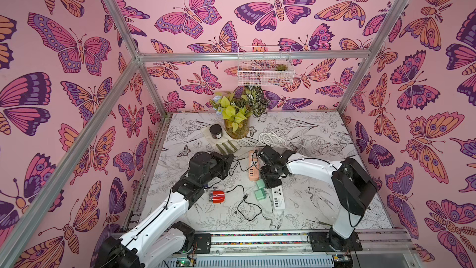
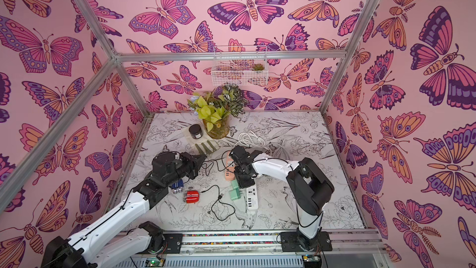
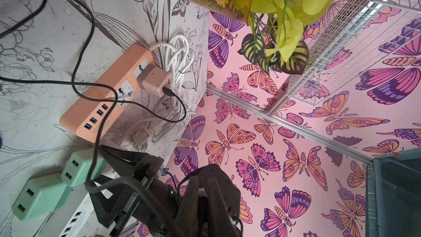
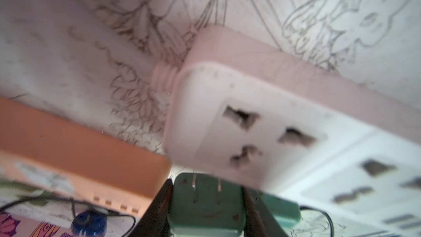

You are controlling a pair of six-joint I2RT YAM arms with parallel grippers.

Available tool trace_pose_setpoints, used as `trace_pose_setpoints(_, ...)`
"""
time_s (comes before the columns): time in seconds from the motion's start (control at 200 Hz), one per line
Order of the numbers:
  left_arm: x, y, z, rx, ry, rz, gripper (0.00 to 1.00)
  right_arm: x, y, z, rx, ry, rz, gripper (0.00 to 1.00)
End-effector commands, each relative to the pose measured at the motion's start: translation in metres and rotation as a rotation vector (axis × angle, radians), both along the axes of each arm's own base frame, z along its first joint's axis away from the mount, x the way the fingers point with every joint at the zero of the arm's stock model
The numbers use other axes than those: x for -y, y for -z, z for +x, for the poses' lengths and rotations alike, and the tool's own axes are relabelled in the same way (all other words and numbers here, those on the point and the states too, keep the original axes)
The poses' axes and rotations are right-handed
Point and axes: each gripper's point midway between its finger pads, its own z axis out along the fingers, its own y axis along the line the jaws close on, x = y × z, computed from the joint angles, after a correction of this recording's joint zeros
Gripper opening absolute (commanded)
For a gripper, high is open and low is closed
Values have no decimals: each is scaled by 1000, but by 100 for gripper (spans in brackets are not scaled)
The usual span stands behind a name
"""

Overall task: Charge the electric shaver
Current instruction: Pick up the plug from the center of the board, then insert the charging cable into the plug.

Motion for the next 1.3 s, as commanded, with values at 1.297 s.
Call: trace_pose_setpoints(1.297, 75, -34, 56, 116, 9, 46, 0, -10, -215, 118, 986, 273, 663, 0)
